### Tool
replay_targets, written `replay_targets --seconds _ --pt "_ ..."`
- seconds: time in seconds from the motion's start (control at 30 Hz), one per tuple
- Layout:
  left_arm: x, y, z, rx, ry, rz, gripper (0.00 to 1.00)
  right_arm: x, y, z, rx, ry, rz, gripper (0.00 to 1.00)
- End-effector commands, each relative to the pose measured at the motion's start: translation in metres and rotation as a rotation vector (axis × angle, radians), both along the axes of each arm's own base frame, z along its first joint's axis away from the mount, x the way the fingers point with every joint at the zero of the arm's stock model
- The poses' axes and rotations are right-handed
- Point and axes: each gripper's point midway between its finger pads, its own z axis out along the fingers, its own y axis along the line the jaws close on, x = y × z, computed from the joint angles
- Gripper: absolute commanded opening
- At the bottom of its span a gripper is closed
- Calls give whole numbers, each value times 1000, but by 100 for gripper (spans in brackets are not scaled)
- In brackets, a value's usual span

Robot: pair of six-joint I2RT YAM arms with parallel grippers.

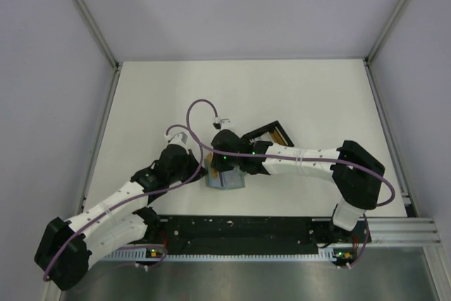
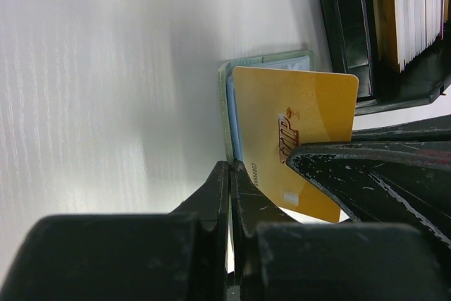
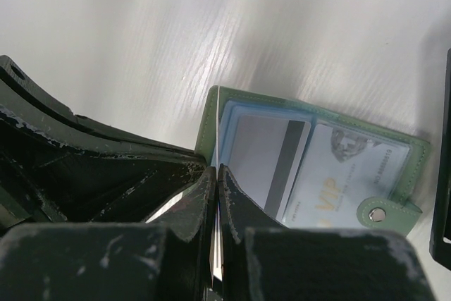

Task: Put the credit cards into the card holder
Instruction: Insert the credit card into the card holder.

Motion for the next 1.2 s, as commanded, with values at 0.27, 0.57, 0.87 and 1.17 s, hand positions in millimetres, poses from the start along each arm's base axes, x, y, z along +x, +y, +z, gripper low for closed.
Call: replay_targets --seconds 0.27,0.57,0.87,1.17 --pt "4 0 5 -11 -36 4 0 1 10 8 48 -1 -34 0" --pt "5 -1 5 -14 -38 3 0 8 -7 1 -55 -27 -72 0" --pt "5 0 3 -10 -36 7 0 9 -12 7 -57 -39 -82 0" --pt "4 1 3 -8 -35 6 0 6 10 38 116 -37 -69 0"
